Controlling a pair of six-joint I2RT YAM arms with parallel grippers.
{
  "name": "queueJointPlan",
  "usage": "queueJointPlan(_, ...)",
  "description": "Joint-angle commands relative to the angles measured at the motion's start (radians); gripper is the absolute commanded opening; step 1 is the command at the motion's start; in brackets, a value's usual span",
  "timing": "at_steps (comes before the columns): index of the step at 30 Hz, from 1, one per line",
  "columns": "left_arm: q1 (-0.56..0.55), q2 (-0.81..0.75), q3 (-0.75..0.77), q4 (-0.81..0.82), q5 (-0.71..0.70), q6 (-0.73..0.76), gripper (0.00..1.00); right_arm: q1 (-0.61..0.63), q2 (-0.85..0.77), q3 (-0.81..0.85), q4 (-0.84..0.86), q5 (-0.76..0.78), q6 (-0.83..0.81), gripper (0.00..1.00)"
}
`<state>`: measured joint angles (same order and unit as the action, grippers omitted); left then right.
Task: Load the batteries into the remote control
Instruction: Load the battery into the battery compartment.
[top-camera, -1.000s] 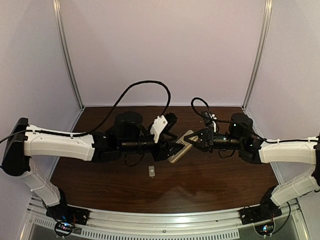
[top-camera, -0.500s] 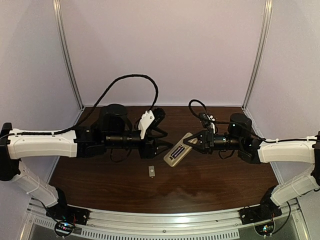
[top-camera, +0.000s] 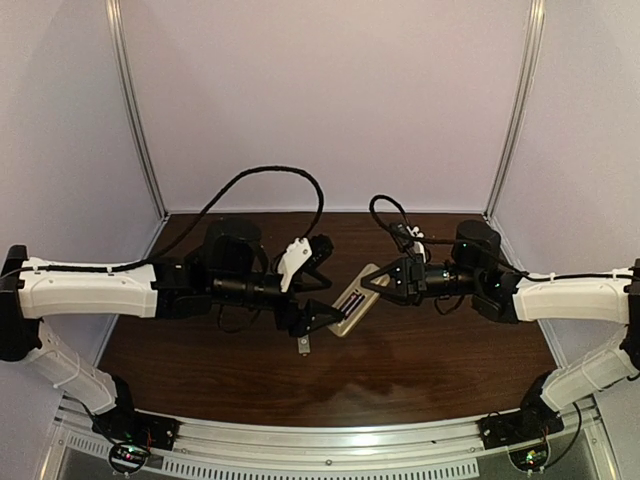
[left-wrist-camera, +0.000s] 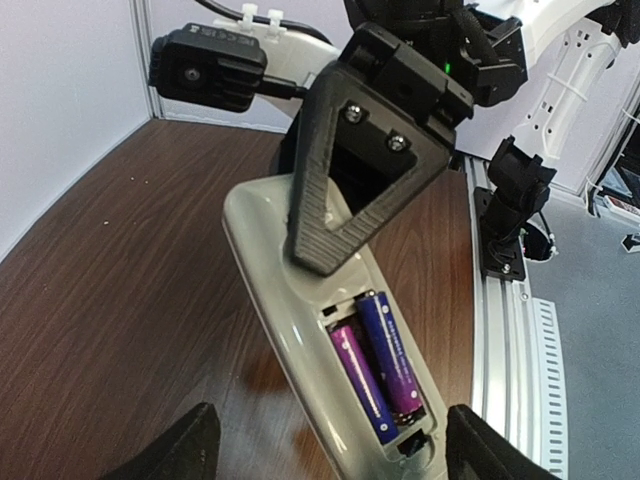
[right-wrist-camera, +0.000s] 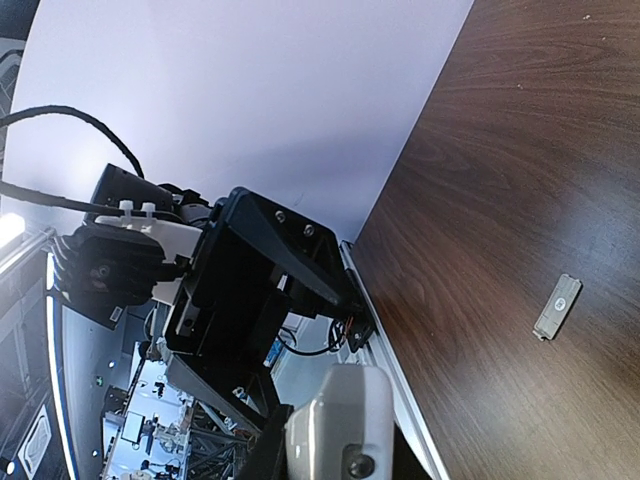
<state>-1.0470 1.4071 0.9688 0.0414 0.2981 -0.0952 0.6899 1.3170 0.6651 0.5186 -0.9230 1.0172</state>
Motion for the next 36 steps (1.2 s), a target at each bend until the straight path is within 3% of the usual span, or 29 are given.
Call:
queueJointPlan(1, 0.003, 0.019, 0.003, 0.018, 0.026, -0.004, 0.79, 0.014, 0.013, 0.035, 0.001, -0.017, -0.022, 0.0)
queueJointPlan(21, 0.002, 0.086, 0.032, -0.012, -0.011, -0.043, 0.69, 0.046, 0.016, 0.068, -0.046, -0.024, -0.073, 0.0)
queueJointPlan(26, 0.004, 0.049, 0.016, -0.015, -0.03, -0.032, 0.74, 0.046, 0.02, 0.078, -0.09, -0.019, -0.1, 0.0)
queueJointPlan(36, 0.011, -0.114, -0.083, 0.068, -0.057, 0.191, 0.79, 0.048, 0.057, 0.081, -0.163, -0.037, -0.135, 0.0)
